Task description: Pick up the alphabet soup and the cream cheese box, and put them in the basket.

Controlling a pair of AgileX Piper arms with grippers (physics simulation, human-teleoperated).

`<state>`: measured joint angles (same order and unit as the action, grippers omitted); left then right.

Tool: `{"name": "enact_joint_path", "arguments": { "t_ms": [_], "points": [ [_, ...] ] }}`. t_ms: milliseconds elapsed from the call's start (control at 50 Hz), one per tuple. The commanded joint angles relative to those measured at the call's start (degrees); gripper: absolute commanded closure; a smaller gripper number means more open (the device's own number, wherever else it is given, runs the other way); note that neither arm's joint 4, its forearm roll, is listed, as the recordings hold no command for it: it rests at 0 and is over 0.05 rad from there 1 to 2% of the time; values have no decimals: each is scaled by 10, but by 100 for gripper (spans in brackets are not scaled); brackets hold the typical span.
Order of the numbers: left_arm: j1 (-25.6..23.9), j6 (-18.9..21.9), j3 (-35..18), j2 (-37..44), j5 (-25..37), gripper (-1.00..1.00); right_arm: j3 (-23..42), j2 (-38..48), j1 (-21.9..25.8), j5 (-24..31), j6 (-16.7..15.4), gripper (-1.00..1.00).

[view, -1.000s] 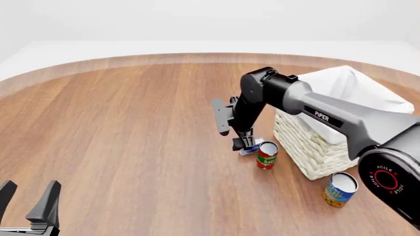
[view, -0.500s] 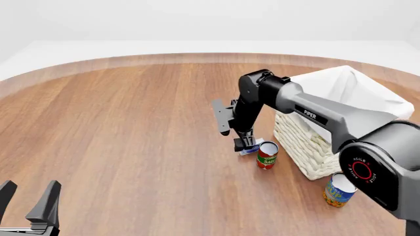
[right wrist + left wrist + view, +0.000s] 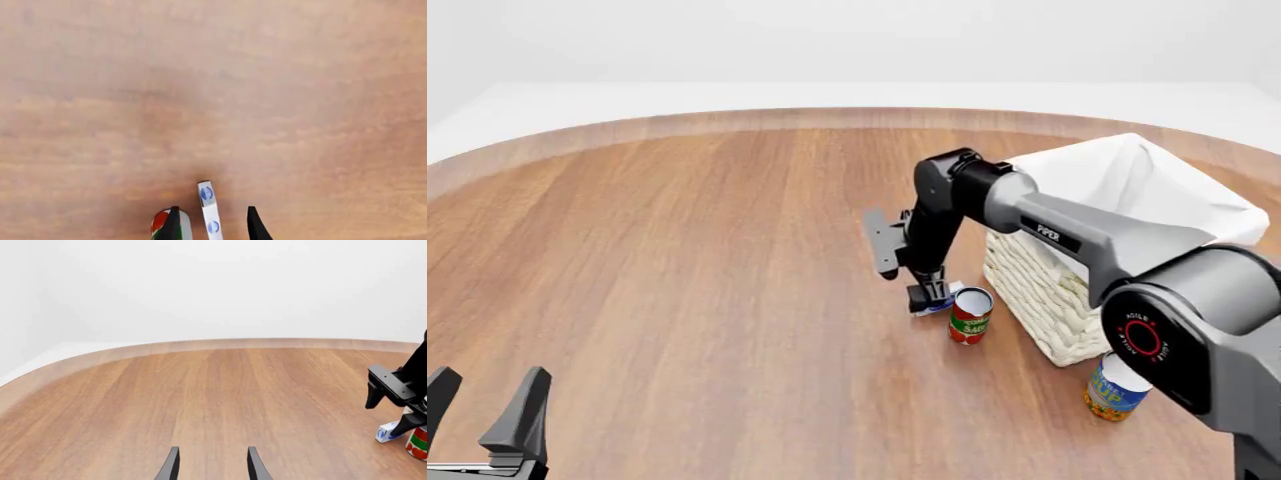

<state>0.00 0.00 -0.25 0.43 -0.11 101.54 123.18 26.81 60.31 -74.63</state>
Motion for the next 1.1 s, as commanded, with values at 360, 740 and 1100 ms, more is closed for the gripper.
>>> {"name": "enact_joint_path", "arguments": {
  "t_ms": [360,740,1100],
  "points": [
    [0,0,0,0,0,-100,-20,15,-6,-16,-6,-100],
    [0,0,0,0,0,-100,-17,36,-12,-23,-11,-100],
    [0,0,0,0,0,-100,-28,36,-22,-30,-18,-100]
  ]
}}
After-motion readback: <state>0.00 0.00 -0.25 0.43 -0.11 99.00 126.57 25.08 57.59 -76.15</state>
